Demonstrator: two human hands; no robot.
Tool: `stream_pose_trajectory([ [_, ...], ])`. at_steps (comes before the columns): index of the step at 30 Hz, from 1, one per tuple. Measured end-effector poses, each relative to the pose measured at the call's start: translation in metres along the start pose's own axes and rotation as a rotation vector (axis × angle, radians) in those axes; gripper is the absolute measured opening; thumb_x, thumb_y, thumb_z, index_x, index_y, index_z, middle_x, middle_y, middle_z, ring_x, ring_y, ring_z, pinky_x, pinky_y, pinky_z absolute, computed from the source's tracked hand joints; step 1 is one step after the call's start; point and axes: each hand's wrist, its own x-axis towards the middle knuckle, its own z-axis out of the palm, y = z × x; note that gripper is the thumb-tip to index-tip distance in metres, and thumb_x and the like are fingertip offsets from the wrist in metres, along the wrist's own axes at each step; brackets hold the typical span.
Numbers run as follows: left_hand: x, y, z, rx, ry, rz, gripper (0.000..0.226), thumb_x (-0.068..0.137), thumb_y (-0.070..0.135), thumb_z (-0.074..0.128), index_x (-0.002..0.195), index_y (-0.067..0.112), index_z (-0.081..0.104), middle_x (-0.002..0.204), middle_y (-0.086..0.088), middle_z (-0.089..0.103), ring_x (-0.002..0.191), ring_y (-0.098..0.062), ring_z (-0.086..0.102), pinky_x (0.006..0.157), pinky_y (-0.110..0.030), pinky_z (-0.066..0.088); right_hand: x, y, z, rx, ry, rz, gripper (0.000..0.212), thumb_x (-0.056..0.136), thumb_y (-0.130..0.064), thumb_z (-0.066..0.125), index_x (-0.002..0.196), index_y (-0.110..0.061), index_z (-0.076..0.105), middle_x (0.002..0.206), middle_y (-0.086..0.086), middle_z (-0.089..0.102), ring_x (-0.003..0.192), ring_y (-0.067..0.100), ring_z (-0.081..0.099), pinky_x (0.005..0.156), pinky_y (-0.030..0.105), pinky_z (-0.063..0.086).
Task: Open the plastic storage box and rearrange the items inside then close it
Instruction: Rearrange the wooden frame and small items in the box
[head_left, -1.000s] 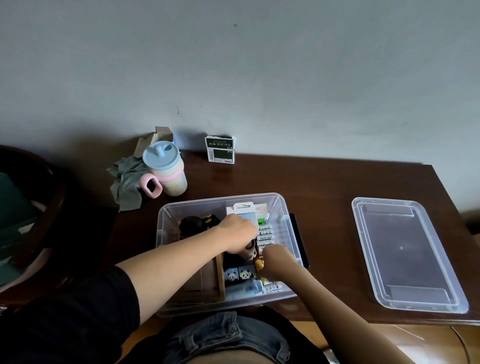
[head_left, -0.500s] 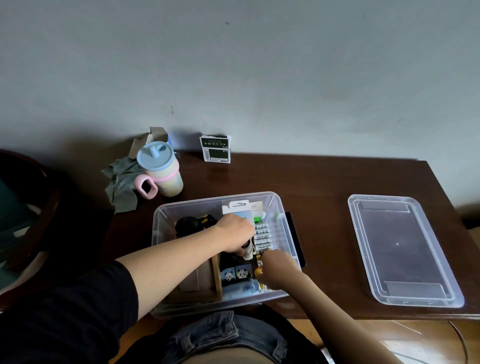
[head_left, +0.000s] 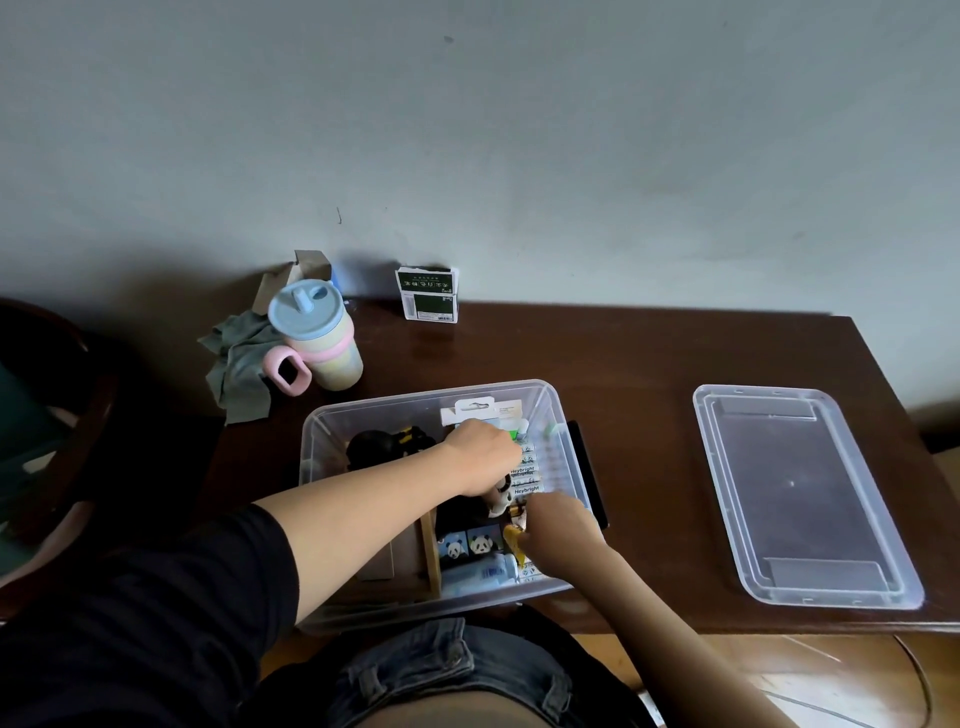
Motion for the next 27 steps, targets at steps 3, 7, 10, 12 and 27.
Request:
stream_pose_trajectory([
  [3, -0.001, -0.003, 0.003, -0.052, 0.002, -0.019, 0.036, 0.079, 0.043, 0.072, 0.078, 0.010, 0.057, 0.090, -0.011, 0.065, 0.087, -0.030, 0.064, 0.062, -0.031, 0.038, -0.003, 0.001, -0.004, -0.032, 0.041, 0.013, 0.025, 0.093, -0.018, 0.048, 0.069, -0.013, 0.044, 0.074, 0.001, 0.050, 0.083, 0.027, 0.052, 0.062, 0.027, 0.036],
  [7, -0.006, -0.009, 0.007, -0.092, 0.013, -0.056, 0.037, 0.079, 0.041, 0.073, 0.069, 0.014, 0.050, 0.082, -0.006, 0.060, 0.080, -0.026, 0.060, 0.061, -0.028, 0.035, -0.003, 0.002, -0.006, -0.073, 0.163, 0.045, 0.017, 0.093, -0.011, 0.048, 0.076, -0.012, 0.050, 0.097, 0.007, 0.066, 0.089, 0.026, 0.062, 0.060, 0.026, 0.038],
  [10, -0.013, -0.014, 0.007, -0.166, -0.021, -0.097, 0.042, 0.080, 0.042, 0.072, 0.065, 0.014, 0.044, 0.071, -0.001, 0.051, 0.083, -0.026, 0.060, 0.062, -0.030, 0.034, 0.000, 0.004, -0.009, -0.034, 0.294, 0.059, 0.013, 0.095, -0.009, 0.044, 0.084, -0.011, 0.051, 0.089, 0.008, 0.069, 0.078, 0.026, 0.065, 0.055, 0.027, 0.037],
  [12, -0.018, -0.018, 0.008, -0.240, -0.059, -0.119, 0.032, 0.081, 0.040, 0.072, 0.075, 0.013, 0.055, 0.077, -0.001, 0.056, 0.088, -0.025, 0.061, 0.064, -0.030, 0.037, 0.004, 0.004, -0.012, 0.001, 0.353, 0.053, 0.011, 0.096, -0.007, 0.042, 0.099, -0.008, 0.053, 0.084, 0.009, 0.069, 0.076, 0.027, 0.067, 0.052, 0.027, 0.037],
  [27, -0.038, -0.025, 0.012, -0.686, 0.234, -0.053, 0.051, 0.082, 0.043, 0.068, 0.128, 0.034, 0.047, 0.127, 0.004, 0.049, 0.111, -0.014, 0.051, 0.090, -0.037, 0.045, -0.016, 0.013, -0.068, 0.415, 0.301, -0.127, 0.021, 0.092, -0.018, 0.054, 0.072, -0.015, 0.061, 0.062, -0.003, 0.069, 0.051, 0.005, 0.064, 0.063, 0.029, 0.057],
])
